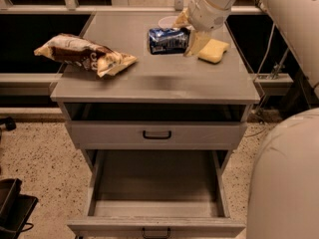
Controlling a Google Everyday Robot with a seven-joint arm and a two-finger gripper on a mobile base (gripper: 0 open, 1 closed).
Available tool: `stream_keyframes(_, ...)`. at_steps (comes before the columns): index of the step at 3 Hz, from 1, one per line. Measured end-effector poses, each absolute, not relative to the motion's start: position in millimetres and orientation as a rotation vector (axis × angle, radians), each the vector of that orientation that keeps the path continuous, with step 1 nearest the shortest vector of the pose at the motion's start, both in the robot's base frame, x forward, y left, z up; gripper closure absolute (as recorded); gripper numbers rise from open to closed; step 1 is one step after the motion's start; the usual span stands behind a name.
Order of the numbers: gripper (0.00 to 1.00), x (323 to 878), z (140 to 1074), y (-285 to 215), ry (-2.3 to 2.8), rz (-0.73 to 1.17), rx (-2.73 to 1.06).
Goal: Pick pepsi can from middle drawer and place on counter
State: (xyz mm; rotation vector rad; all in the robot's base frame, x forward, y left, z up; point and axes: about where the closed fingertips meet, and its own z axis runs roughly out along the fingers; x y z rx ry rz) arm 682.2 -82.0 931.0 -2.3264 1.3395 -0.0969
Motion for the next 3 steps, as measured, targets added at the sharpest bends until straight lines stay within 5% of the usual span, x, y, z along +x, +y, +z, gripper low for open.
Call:
stream_keyframes(2, 1.00, 694, 876, -86, 1.446, 0.023, -2.223)
stream_keyframes(3, 0.86, 684, 836, -75, 1.483, 0.097, -2.280)
